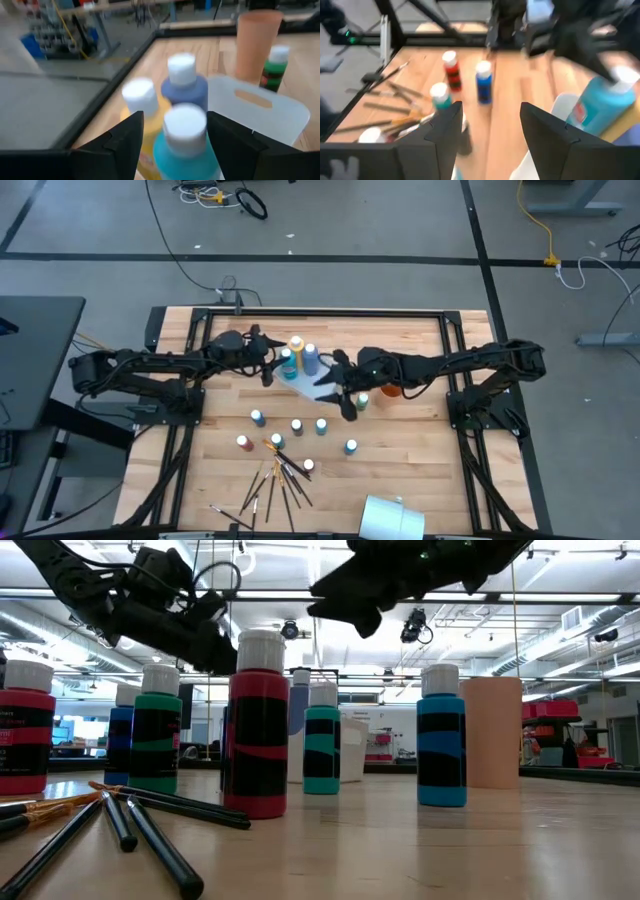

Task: Pick & Place Paint Supplies
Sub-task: Put the large light blue paint bottle into the white bin, then put the green paint bottle into the white bin, then put the small blue paint bottle into the white bin

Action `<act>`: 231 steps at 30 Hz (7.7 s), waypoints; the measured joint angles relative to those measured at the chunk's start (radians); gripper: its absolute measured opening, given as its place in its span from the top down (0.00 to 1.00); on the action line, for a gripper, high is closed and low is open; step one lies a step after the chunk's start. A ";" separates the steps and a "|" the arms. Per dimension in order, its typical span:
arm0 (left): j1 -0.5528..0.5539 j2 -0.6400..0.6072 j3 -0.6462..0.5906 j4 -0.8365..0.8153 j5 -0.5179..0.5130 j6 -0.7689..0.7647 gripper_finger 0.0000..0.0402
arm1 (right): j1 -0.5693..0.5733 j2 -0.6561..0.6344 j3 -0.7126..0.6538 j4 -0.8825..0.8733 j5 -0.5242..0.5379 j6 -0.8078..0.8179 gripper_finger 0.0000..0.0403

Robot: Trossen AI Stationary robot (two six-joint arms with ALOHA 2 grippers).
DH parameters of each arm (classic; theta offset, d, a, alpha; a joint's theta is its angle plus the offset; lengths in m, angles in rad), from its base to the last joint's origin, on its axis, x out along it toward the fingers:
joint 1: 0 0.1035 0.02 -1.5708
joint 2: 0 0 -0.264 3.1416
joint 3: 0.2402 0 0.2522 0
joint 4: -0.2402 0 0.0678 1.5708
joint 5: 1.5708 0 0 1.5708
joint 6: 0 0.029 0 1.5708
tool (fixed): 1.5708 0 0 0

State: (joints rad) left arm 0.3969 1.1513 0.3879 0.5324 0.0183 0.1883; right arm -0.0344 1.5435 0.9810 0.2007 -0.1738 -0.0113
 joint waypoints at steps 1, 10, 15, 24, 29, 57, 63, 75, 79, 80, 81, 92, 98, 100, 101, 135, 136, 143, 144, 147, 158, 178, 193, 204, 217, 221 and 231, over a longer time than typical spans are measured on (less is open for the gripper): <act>-0.001 -0.006 0.008 0.007 0.002 0.001 0.45 | 0.007 -0.009 0.000 -0.019 0.000 0.000 0.49; -0.012 -0.092 0.036 0.009 0.004 0.020 0.46 | 0.053 -0.122 0.002 -0.471 0.020 -0.085 0.49; -0.012 -0.089 0.036 0.007 0.001 0.022 0.46 | 0.045 -0.112 0.002 -0.654 0.124 -0.077 0.49; -0.012 -0.085 0.036 0.008 0.001 0.009 0.46 | 0.006 -0.077 0.001 -0.746 0.185 -0.058 0.49; -0.012 -0.085 0.036 0.008 0.001 0.010 0.46 | -0.009 -0.046 0.001 -0.759 0.185 -0.083 0.49; -0.012 -0.085 0.036 -0.003 0.001 0.018 0.46 | 0.004 -0.051 0.282 -0.807 0.159 -0.205 0.72; -0.012 -0.085 0.036 -0.003 0.002 0.014 0.46 | -0.013 0.010 0.444 -0.805 0.154 -0.339 0.72; -0.012 -0.085 0.036 -0.002 0.001 0.009 0.46 | -0.089 0.468 0.789 -0.944 0.116 -0.599 0.71; -0.012 -0.085 0.036 -0.005 0.001 0.000 0.46 | -0.115 0.532 0.813 -0.922 0.137 -0.550 0.70; -0.012 -0.085 0.036 -0.005 0.002 0.000 0.46 | -0.118 0.541 0.813 -0.925 0.144 -0.533 0.70; -0.012 -0.085 0.036 -0.005 0.002 0.000 0.46 | -0.122 0.548 0.812 -0.929 0.145 -0.517 0.70; -0.012 -0.085 0.035 -0.035 0.001 -0.001 0.46 | -0.127 0.615 0.813 -0.821 0.248 -0.362 0.70; -0.012 -0.085 0.035 -0.052 0.003 -0.009 0.46 | -0.126 0.624 0.804 -0.770 0.299 -0.367 0.70; -0.012 -0.085 0.035 -0.053 0.004 -0.016 0.46 | -0.129 0.626 0.803 -0.752 0.308 -0.368 0.69; -0.012 -0.085 0.035 -0.053 0.005 -0.016 0.46 | -0.129 0.627 0.802 -0.747 0.317 -0.375 0.68; -0.012 -0.085 0.035 -0.060 0.083 -0.092 0.46 | -0.061 0.627 0.800 -0.697 0.703 -0.574 0.57; -0.012 -0.085 0.035 -0.062 0.083 -0.098 0.46 | -0.058 0.627 0.800 -0.696 0.709 -0.575 0.57; -0.018 -0.085 0.035 -0.112 0.125 -0.179 0.46 | -0.031 0.612 0.801 -0.699 0.712 -0.576 0.57; -0.021 -0.085 0.035 -0.118 0.145 -0.185 0.46 | -0.026 0.606 0.801 -0.705 0.712 -0.576 0.57; -0.038 -0.085 0.035 -0.115 0.192 -0.189 0.46 | -0.015 0.587 0.803 -0.711 0.709 -0.568 0.57; -0.134 -0.109 0.035 -0.121 0.213 -0.203 0.46 | 0.025 0.480 0.803 -0.787 0.710 -0.463 0.57; -0.375 -0.482 0.035 -0.503 0.208 -0.195 0.46 | 0.099 0.212 0.675 -0.966 0.355 -0.123 0.60; -0.495 -0.484 0.035 -0.629 0.205 -0.145 0.46 | 0.158 0.074 0.196 -0.346 0.094 -0.070 0.60; -0.498 -0.484 0.035 -0.630 0.204 -0.150 0.46 | 0.196 0.073 0.083 -0.030 0.039 -0.023 0.60; -0.498 -0.484 0.035 -0.630 0.204 -0.199 0.46 | 0.195 0.074 0.083 0.064 0.140 -0.048 0.60; -0.498 -0.484 0.035 -0.630 0.227 -0.200 0.46 | 0.195 0.074 0.083 0.066 0.140 -0.049 0.60; -0.498 -0.484 0.035 -0.633 0.238 -0.177 0.46 | 0.193 0.074 0.083 0.065 0.140 0.004 0.57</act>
State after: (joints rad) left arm -0.1013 0.6674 0.4232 -0.1001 0.2563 0.0115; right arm 0.1583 1.6176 1.0637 0.2661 -0.0338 -0.0077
